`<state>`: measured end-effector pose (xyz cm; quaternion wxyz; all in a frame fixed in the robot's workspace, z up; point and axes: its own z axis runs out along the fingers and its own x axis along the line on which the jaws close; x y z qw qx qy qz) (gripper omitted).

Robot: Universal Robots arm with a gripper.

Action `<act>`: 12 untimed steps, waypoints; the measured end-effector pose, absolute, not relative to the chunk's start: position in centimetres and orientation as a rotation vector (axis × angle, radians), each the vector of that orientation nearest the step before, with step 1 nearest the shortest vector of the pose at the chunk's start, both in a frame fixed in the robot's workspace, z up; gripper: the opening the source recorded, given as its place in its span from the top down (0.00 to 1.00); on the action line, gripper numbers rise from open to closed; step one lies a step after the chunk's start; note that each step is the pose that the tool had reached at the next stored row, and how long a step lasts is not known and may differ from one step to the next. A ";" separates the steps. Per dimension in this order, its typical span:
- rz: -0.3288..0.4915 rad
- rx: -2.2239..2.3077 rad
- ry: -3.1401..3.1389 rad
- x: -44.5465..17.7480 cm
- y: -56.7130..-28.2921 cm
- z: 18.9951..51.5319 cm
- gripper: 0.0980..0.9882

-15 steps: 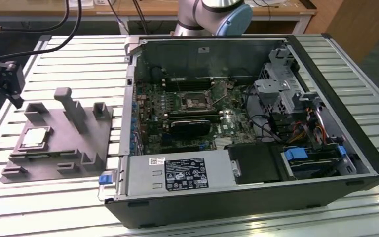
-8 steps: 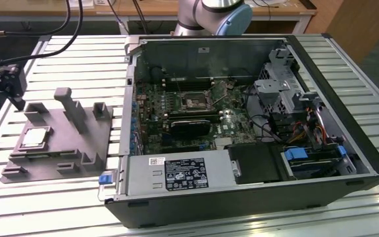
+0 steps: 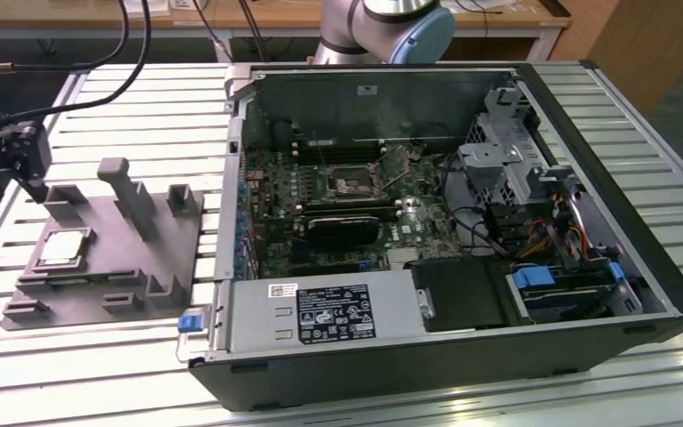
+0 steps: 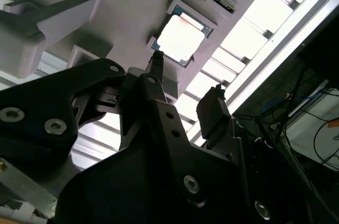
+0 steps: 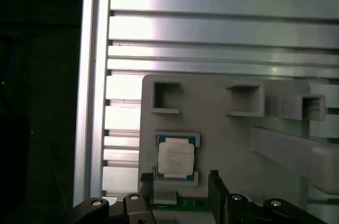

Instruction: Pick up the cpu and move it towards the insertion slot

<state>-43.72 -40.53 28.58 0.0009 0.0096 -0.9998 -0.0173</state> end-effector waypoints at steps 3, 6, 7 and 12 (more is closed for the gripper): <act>-0.054 0.030 -3.139 -43.7 -40.5 28.3 0.51; -0.054 0.030 -3.139 -43.7 -40.5 28.0 0.51; -0.055 0.030 -3.139 -43.7 -40.5 27.9 0.51; -0.054 0.030 -3.139 -43.7 -40.5 27.7 0.51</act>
